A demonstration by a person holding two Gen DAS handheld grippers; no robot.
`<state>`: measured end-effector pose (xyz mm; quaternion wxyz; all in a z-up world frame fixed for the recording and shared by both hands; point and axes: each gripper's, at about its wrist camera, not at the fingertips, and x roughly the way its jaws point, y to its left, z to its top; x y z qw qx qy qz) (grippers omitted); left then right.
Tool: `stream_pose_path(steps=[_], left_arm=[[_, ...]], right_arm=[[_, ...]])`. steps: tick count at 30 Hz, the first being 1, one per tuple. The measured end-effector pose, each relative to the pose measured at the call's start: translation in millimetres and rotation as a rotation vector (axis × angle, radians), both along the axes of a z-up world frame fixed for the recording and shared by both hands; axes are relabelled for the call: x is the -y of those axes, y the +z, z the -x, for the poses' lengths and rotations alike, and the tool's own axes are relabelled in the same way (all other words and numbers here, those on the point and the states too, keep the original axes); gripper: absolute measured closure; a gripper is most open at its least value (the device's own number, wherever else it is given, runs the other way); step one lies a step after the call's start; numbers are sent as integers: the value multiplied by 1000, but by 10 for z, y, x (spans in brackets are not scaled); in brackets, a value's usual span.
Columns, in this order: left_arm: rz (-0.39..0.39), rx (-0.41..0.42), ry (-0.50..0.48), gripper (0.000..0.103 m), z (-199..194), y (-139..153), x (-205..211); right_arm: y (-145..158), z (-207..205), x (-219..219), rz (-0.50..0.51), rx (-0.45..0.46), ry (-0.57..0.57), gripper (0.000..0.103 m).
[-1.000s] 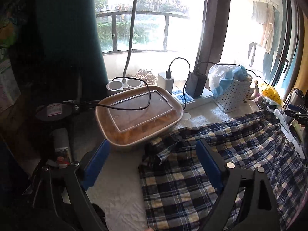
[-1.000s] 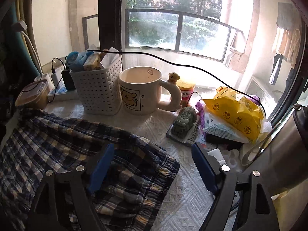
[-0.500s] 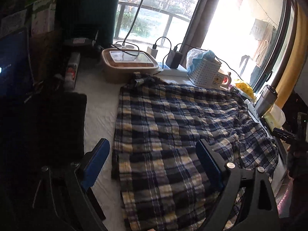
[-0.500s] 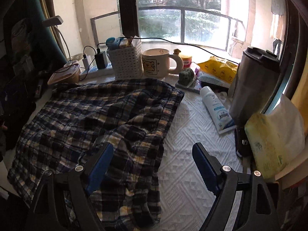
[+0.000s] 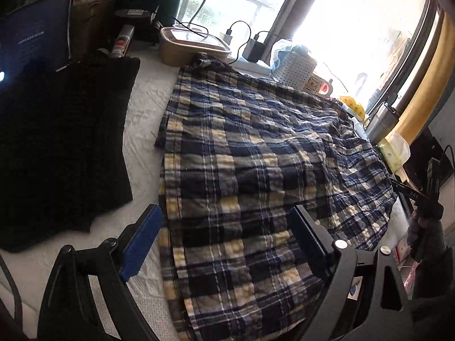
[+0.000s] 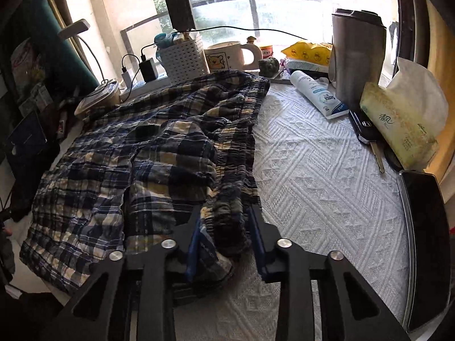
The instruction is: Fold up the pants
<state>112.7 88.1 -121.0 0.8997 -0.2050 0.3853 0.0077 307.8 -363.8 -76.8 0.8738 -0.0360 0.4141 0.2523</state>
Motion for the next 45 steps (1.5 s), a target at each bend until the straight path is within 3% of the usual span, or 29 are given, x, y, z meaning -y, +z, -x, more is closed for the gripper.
stream_pose_path(steps=[9,14,19,23,27,31,34,37,39,43,45], left_arm=[[-54,7,-41,13,328,-9,108],[-42,-19,-52,13,492,-105,100],[-11,-24,-56,13,626,-195,132],[-35,-11,-67,13,697,-195,223],[-36,1,-94,13,796,-179,314],[-46,9,-100,13,841,-202,378],[-37,19,-93,13,841,-200,392],[-78,28,-104,28,821,-202,431],[-111,28,-101,52,775,-201,471],[-179,14,-68,78,682,-209,566],[-156,14,-61,98,680,-211,533]], right_arm=[[374,251,261,25,85,-66,79],[518,412,374,54,106,-86,79],[314,394,462,100,64,-126,79],[42,369,546,65,16,-153,79],[33,467,615,46,36,-169,63],[47,591,674,29,55,-163,56],[11,631,705,12,54,-167,44],[-7,672,685,0,61,-148,43],[-23,690,667,2,69,-138,35],[-87,687,698,-18,59,-140,28],[-119,687,726,-30,50,-140,28]])
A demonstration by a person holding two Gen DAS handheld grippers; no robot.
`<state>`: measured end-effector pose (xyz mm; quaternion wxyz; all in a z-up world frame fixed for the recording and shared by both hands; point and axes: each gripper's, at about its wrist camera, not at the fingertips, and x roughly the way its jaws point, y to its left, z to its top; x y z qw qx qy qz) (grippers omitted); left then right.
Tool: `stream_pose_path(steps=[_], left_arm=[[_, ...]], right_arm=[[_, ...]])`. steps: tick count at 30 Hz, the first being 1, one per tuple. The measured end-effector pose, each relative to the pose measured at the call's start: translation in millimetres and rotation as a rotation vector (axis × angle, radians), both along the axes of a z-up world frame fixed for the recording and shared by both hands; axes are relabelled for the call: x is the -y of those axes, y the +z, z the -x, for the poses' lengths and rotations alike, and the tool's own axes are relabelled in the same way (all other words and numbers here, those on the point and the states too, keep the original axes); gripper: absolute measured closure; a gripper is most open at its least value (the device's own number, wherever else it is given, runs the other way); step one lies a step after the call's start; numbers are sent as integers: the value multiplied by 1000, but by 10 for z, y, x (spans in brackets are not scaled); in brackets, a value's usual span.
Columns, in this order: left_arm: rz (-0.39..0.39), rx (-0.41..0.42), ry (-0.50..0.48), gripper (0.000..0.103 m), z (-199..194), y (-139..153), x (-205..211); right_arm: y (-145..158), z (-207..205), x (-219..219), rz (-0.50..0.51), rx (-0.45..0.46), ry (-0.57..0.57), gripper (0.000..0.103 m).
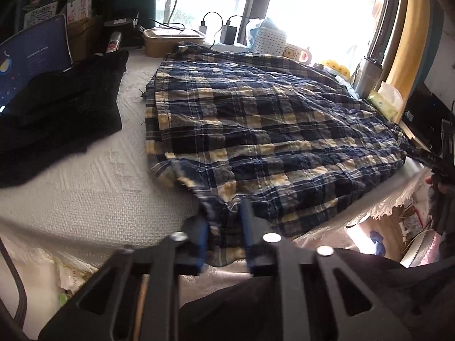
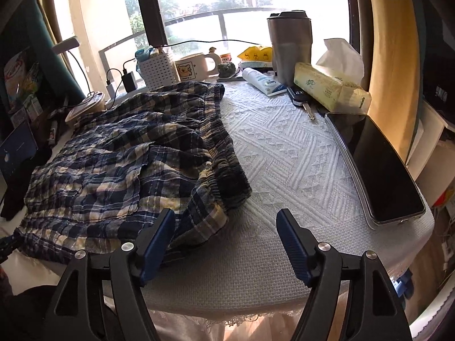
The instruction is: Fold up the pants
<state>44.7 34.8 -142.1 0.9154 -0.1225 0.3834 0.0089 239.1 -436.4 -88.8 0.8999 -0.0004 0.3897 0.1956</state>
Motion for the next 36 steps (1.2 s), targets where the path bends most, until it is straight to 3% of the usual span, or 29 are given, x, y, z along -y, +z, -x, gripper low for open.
stream_pose_path(steps=[3,13,18,22,25,26,30,36], left_arm=[[42,28,12,100,52,63,-90],[47,187,43,101,309,555,-336],[64,176,51,101,298,530,-401],[74,171,35,101,312,561,-369],[101,193,-8,101,329,614,-356],[117,205,-28,101,341,631,-353],[150,266,-93,101,444,736,-285],[164,314,-123,101,480,948,-236]], right_arm=[[-17,3,43,-37,-1,9,28],[34,-100,169,-190,-9,20,28],[-94,-214,194,-295,-86,17,28],[-107,-186,161,-319,-78,2,28],[-105,-174,40,-262,-71,7,62],[-100,-172,-4,-242,-58,9,62],[-34,-134,-58,-200,-11,6,80],[293,17,-7,-154,75,-13,85]])
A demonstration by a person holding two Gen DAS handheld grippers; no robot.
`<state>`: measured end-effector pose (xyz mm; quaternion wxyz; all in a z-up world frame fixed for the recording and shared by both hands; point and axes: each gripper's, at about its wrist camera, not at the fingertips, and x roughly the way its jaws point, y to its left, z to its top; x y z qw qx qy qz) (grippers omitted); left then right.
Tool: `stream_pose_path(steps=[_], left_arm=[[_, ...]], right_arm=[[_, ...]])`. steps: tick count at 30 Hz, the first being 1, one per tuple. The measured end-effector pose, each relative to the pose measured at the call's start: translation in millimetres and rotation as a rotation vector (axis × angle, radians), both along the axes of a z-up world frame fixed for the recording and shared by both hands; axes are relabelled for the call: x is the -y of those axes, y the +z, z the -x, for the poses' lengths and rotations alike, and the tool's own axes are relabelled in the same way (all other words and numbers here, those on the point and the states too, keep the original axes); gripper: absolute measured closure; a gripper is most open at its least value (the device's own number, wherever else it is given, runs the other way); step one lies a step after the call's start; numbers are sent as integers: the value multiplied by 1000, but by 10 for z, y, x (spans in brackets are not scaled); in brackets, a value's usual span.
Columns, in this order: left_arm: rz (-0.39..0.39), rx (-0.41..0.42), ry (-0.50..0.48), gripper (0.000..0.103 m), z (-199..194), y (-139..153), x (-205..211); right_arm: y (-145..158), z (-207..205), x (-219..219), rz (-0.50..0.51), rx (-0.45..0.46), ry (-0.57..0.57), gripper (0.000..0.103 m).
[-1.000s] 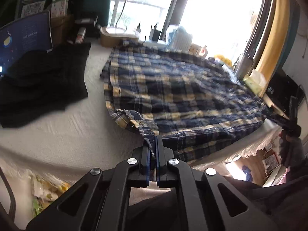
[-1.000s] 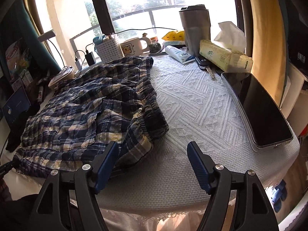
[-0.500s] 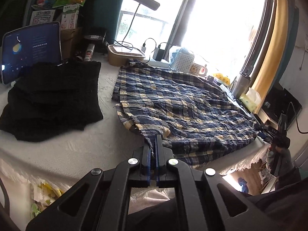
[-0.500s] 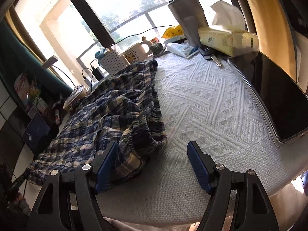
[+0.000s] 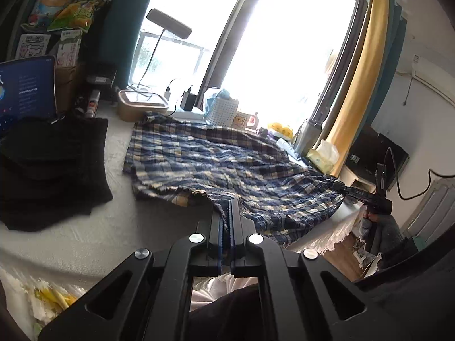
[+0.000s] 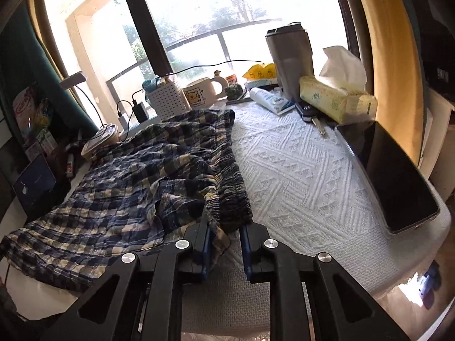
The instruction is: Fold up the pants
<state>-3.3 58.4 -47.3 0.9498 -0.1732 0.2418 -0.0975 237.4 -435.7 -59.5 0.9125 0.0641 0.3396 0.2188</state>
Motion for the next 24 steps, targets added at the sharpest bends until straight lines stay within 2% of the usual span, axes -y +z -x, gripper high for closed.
stream_pose_path(steps=[10,17,24], left_arm=[[-48,66,30,101,-171,339,-223],[-92,118,50,101,-515,543,-357],[-123,138,59,101,-1041,646,-549]], right_arm=[[570,45,-68,70,119,-9,86],[697,-262,-212,74,134,-28,86],[773,-619,-307,41,115,-44,86]])
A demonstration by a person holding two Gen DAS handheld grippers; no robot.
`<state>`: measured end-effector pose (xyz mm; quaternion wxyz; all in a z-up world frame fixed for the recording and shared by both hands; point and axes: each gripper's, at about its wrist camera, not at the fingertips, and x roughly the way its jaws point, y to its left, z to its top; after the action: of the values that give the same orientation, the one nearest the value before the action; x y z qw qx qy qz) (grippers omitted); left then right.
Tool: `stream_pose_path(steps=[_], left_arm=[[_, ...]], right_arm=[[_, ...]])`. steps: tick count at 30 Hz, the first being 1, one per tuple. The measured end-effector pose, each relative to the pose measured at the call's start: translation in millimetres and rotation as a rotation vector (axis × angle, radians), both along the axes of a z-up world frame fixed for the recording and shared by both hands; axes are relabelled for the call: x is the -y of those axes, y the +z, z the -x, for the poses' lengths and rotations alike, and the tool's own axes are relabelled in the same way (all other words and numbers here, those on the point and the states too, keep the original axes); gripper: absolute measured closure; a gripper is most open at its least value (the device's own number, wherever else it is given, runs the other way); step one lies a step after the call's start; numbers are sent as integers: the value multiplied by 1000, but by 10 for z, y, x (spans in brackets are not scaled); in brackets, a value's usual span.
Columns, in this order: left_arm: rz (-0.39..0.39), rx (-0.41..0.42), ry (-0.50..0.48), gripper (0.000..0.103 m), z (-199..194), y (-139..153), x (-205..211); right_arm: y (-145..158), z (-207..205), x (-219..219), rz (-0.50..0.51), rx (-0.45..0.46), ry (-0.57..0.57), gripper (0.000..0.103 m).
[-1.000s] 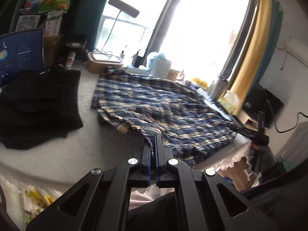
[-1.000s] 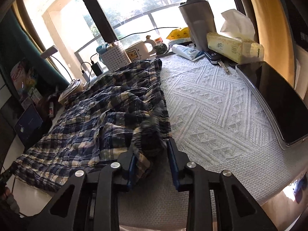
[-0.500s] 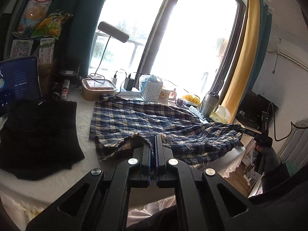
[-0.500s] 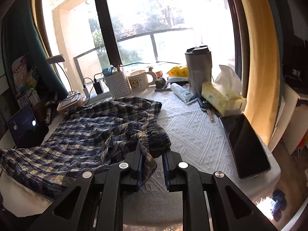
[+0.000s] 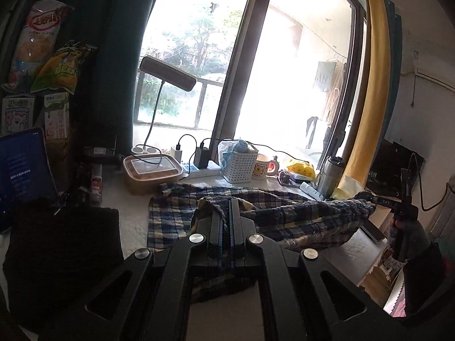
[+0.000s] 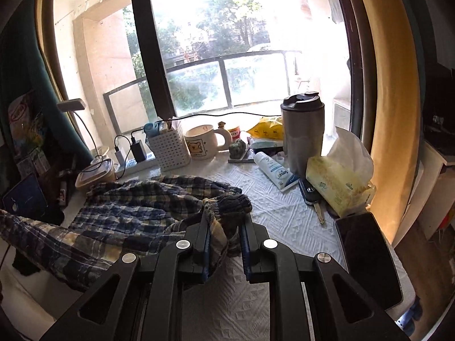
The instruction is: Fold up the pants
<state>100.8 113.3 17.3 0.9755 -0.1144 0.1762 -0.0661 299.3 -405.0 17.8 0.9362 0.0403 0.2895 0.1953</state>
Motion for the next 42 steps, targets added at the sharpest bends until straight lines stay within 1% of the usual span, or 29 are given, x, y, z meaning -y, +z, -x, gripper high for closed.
stream_pose_path(steps=[7,12,15,18,22,25,29,32,34,35,36,37,38,39,41,42], left_arm=[[-3,19,-4,101,-564,58,-150],[-7,14,-9,101,-979,61,-249],[14,-16,-7,101,-1281,-9,-348],[17,-48,-3,101,-1561,-102,-406],[31,-112,0,101,-1950,-304,-501],[60,-164,6,101,-2226,-503,-583],[57,-212,26,101,-2474,-678,-639],[51,-249,32,99,-2615,-742,-651],[39,-261,37,88,-2675,-737,-656],[31,-256,49,59,-2680,-718,-661],[24,-241,60,27,-2670,-686,-672],[21,-215,67,18,-2630,-638,-680],[18,-203,72,7,-2613,-593,-695],[13,-197,79,6,-2599,-557,-709],[4,-194,88,6,-2560,-507,-731],[2,-197,89,6,-2531,-497,-736]], right_arm=[[-11,-484,-115,-35,-36,-3,86],[-19,-833,-248,-26,-54,3,86],[-74,-1057,-335,-16,-71,8,86],[-158,-1285,-423,-6,-95,12,86],[-292,-1586,-548,6,-136,17,86],[-400,-1790,-635,22,-162,20,86],[-552,-2053,-746,43,-202,25,86],[-661,-2204,-821,56,-224,28,85],[-720,-2299,-859,61,-243,29,85],[-737,-2333,-871,61,-249,30,84],[-743,-2359,-872,59,-250,27,80],[-733,-2369,-874,63,-241,22,77],[-711,-2370,-865,65,-227,15,63],[-676,-2364,-841,61,-207,4,40],[-575,-2343,-768,47,-157,-27,14],[-518,-2322,-727,38,-138,-31,14]])
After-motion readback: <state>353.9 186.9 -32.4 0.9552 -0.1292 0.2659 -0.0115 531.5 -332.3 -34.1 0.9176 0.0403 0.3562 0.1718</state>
